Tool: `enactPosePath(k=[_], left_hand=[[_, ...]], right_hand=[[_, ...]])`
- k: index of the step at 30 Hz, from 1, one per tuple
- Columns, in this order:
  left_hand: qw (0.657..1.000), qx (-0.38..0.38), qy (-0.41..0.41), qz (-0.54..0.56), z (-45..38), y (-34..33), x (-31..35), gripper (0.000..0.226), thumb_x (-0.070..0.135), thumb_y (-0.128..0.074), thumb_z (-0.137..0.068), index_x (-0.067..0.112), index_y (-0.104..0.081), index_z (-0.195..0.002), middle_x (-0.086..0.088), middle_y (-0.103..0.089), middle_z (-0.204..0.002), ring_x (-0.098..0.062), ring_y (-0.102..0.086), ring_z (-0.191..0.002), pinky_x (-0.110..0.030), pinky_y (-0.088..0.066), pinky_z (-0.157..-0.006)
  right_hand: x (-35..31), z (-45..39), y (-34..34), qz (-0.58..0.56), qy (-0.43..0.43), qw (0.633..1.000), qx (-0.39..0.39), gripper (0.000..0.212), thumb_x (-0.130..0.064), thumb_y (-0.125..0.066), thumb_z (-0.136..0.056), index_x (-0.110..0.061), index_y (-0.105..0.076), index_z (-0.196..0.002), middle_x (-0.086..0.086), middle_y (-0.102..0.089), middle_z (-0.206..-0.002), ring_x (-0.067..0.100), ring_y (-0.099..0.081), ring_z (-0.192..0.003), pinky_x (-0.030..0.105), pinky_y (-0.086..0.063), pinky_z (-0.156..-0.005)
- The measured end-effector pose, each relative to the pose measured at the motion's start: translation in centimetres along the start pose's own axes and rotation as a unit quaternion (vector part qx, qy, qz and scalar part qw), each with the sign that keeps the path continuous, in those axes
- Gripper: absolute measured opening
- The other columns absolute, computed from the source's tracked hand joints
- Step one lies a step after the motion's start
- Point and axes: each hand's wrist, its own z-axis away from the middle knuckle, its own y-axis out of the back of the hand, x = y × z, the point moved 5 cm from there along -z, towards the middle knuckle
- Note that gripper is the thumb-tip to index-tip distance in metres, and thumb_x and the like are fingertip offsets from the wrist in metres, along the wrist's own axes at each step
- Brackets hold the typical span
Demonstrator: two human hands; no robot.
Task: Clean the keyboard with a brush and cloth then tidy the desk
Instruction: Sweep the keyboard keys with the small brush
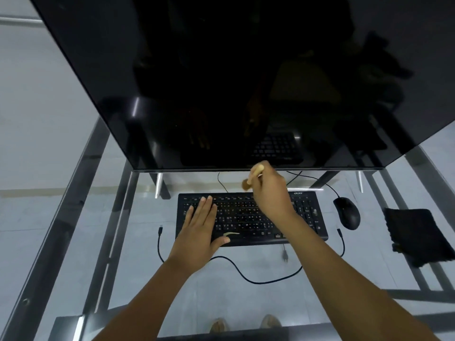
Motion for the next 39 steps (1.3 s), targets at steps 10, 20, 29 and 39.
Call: enactPosePath(k=[10, 20, 29, 39], left_hand=[[0.998, -0.059, -0.006, 0.028, -1.3, -1.5, 1.9, 0.107, 0.077, -0.038, -0.077, 0.013, 0.004, -0.151, 0.004, 0.018, -0.156, -0.007, 0.028, -0.140, -0.029, 0.017, -0.114], [0.998, -0.066, 0.007, 0.003, -1.9, -1.9, 2.0, 0.113, 0.085, -0.033, -0.072, 0.011, -0.001, -0.151, 0.000, 0.010, -0.159, -0.010, 0.022, -0.143, -0.041, 0.010, -0.118], [0.998, -0.050, 0.018, -0.018, -1.9, -2.0, 2.4, 0.119, 0.090, -0.033, -0.066, 0.009, -0.010, -0.151, -0.003, 0.001, -0.160, -0.014, 0.011, -0.146, -0.043, 0.005, -0.118], [0.999, -0.034, 0.024, -0.030, -2.5, -1.6, 3.4, 0.118, 0.089, -0.032, -0.068, 0.008, -0.010, -0.151, -0.004, 0.002, -0.160, -0.013, 0.016, -0.145, -0.045, 0.008, -0.118]], right_hand=[[1.0, 0.9, 1.2, -0.016, -0.019, 0.996, -0.088, 0.006, -0.013, -0.052, -0.097, -0.008, -0.055, -0.094, -0.009, -0.065, -0.068, 0.001, -0.062, -0.056, 0.013, -0.046, -0.049], [2.5, 2.5, 1.2, 0.046, 0.001, 0.994, -0.104, 0.010, -0.020, -0.050, -0.098, -0.015, -0.051, -0.090, 0.002, -0.069, -0.080, 0.018, -0.066, -0.068, 0.041, -0.057, -0.065], [3.7, 3.8, 3.1, 0.039, 0.008, 0.997, -0.063, 0.009, -0.019, -0.056, -0.096, -0.013, -0.054, -0.090, -0.009, -0.061, -0.067, -0.001, -0.062, -0.059, 0.015, -0.047, -0.051], [5.5, 4.1, 6.1, -0.020, -0.025, 0.998, 0.045, 0.009, -0.020, -0.054, -0.098, -0.013, -0.053, -0.092, -0.015, -0.064, -0.069, -0.004, -0.062, -0.064, 0.009, -0.046, -0.055]])
